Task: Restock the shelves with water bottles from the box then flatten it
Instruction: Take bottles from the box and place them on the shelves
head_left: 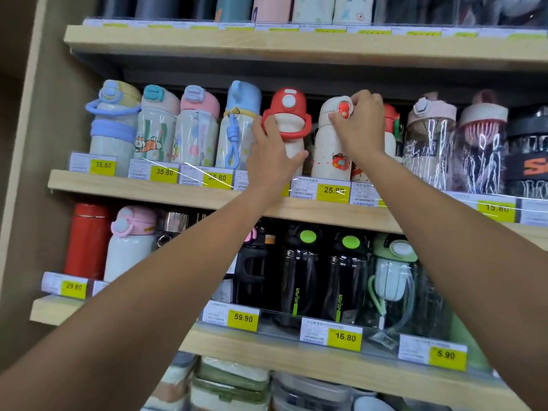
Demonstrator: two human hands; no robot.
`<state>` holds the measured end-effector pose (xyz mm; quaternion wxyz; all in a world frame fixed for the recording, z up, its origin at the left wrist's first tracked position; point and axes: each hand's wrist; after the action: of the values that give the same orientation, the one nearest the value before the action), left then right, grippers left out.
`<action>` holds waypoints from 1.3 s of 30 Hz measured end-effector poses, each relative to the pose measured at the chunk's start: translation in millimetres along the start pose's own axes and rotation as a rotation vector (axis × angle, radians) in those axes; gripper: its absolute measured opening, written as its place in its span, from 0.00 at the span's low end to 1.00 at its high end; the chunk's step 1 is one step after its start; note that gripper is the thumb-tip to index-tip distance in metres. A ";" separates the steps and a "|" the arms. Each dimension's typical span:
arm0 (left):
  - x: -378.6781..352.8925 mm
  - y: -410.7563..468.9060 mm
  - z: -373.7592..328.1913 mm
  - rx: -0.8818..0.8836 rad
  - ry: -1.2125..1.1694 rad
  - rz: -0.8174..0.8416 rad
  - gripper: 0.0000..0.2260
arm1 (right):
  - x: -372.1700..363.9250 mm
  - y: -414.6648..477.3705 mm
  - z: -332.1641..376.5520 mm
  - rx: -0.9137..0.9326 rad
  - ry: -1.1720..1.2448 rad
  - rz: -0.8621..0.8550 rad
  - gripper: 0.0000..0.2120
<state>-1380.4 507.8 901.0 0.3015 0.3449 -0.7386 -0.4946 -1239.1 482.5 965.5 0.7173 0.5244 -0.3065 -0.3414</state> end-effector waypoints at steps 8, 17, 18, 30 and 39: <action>0.6 -1.1 -0.5 -0.005 0.041 -0.028 0.36 | -8.1 -2.7 9.2 -0.017 -0.038 -0.035 0.16; 1.6 -0.4 -0.6 -0.006 0.034 -0.020 0.37 | -11.5 -5.0 15.0 -0.022 -0.066 -0.055 0.16; 2.3 -0.8 -1.7 -0.003 0.040 -0.022 0.37 | -11.5 -5.1 15.2 -0.024 -0.070 -0.059 0.16; 8.6 -5.9 -6.5 0.027 0.011 0.005 0.38 | -14.0 -7.4 23.6 -0.002 -0.166 -0.008 0.18; 18.1 -18.3 -8.4 -0.097 0.072 -0.093 0.34 | 20.7 -27.2 9.9 0.082 -0.241 0.018 0.15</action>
<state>-1380.5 483.8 888.5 0.3207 0.3814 -0.6857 -0.5305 -1239.6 454.4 943.6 0.6562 0.5057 -0.4090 -0.3825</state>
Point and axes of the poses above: each hand's wrist, its own y-axis towards the middle knuckle, its own x-axis out of the back of the hand, z = x × y, and after that the axes turned 1 degree about z, right-handed
